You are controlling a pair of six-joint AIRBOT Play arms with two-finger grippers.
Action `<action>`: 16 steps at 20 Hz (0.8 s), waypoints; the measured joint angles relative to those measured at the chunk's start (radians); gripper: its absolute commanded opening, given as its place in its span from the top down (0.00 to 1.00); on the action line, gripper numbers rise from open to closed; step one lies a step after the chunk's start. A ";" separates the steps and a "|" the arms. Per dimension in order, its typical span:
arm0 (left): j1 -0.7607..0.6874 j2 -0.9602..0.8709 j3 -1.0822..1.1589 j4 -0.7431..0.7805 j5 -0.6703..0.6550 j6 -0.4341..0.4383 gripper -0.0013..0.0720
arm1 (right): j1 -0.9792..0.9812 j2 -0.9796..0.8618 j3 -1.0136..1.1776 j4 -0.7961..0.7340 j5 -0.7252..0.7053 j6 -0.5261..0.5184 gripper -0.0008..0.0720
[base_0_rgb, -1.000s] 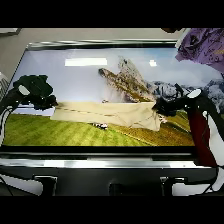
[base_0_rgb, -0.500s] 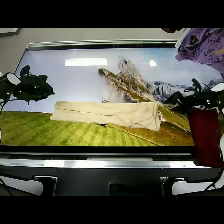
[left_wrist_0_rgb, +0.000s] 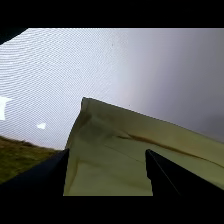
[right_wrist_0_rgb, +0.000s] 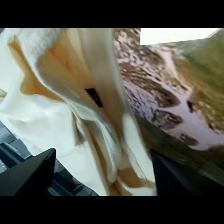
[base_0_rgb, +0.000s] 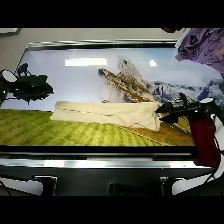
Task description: Fold the clothes and pants, and hang the long-sleeved shirts on hangers.
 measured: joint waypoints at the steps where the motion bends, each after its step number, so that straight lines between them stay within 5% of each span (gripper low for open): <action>1: 0.000 0.000 0.001 0.000 0.000 -0.005 0.23 | 0.019 -0.010 -0.003 0.018 -0.003 -0.006 0.09; 2: -0.001 0.000 0.001 0.000 -0.002 -0.008 0.23 | 0.039 -0.015 -0.004 0.024 -0.010 -0.009 0.14; 4: -0.002 0.000 0.001 -0.002 -0.005 -0.012 0.23 | 0.084 -0.024 -0.007 0.024 -0.043 -0.015 0.49; 5: -0.002 0.000 0.001 -0.004 -0.005 -0.013 0.23 | 0.106 -0.027 -0.008 0.018 -0.061 -0.018 0.84; 6: -0.003 0.000 0.001 -0.011 -0.006 -0.015 0.24 | 0.124 -0.028 -0.007 0.005 -0.079 -0.018 0.94; 9: -0.014 0.000 0.001 -0.043 -0.006 -0.015 0.36 | 0.149 -0.005 0.016 0.006 -0.094 0.000 0.94; 11: -0.043 -0.006 0.001 -0.082 -0.001 -0.015 0.85 | 0.151 0.032 0.061 -0.018 -0.080 0.054 0.94; 12: -0.068 -0.013 0.001 -0.105 0.007 -0.016 0.96 | 0.152 0.053 0.095 -0.050 -0.061 0.090 0.94; 16: -0.219 -0.051 0.001 -0.202 0.086 -0.015 0.96 | 0.153 0.127 0.255 -0.205 0.049 0.238 0.94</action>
